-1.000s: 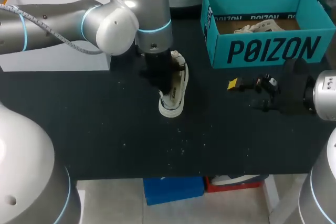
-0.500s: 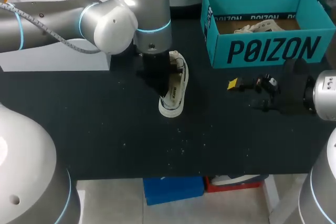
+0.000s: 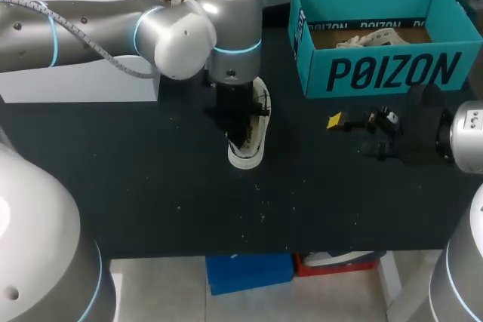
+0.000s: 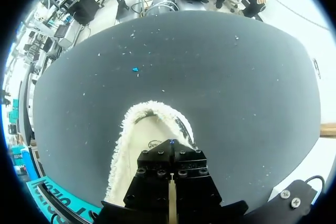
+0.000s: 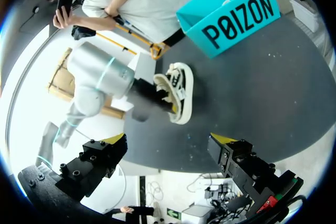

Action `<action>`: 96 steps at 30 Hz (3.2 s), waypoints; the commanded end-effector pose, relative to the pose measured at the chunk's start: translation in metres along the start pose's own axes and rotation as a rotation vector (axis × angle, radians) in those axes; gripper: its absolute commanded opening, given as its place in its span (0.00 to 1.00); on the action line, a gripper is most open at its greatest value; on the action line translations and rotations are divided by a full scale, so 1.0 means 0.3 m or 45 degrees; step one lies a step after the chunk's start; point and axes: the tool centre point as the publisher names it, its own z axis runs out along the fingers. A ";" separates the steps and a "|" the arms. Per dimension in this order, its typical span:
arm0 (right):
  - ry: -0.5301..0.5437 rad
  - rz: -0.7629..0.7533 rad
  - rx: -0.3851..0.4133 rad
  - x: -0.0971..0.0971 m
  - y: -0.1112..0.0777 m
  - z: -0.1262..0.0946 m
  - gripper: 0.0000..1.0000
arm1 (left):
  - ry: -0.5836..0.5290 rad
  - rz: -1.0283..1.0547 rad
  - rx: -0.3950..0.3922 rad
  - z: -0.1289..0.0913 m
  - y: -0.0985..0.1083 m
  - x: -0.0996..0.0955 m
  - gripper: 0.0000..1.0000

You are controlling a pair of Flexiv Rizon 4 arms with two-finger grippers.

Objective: Take the shoe out of the shoebox, open the shoe tongue, remove and reinsert the insole, then place the shoe into the shoebox

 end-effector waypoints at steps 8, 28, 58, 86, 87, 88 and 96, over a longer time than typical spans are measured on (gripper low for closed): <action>0.002 0.000 0.003 -0.001 0.000 -0.007 1.00 | 0.020 0.008 0.021 0.039 0.018 -0.030 0.00; 0.002 0.000 0.003 -0.001 0.000 -0.007 1.00 | -0.510 -0.345 0.034 -0.384 0.039 -0.008 0.00; 0.002 0.000 0.003 -0.001 0.000 -0.007 1.00 | -0.518 -0.739 -0.047 -0.336 0.359 -0.032 0.00; 0.002 0.000 0.003 -0.001 0.000 -0.007 1.00 | -0.448 -0.776 0.139 -0.317 0.139 0.016 0.00; 0.002 0.000 0.003 -0.001 0.000 -0.007 1.00 | -0.471 -0.811 0.153 -0.333 0.129 0.027 0.00; 0.002 0.000 0.003 -0.001 0.000 -0.007 1.00 | -0.474 -0.827 0.144 -0.351 0.119 0.041 0.00; 0.002 0.000 0.003 -0.001 0.000 -0.007 1.00 | -0.742 -1.269 0.261 -0.434 0.027 0.183 1.00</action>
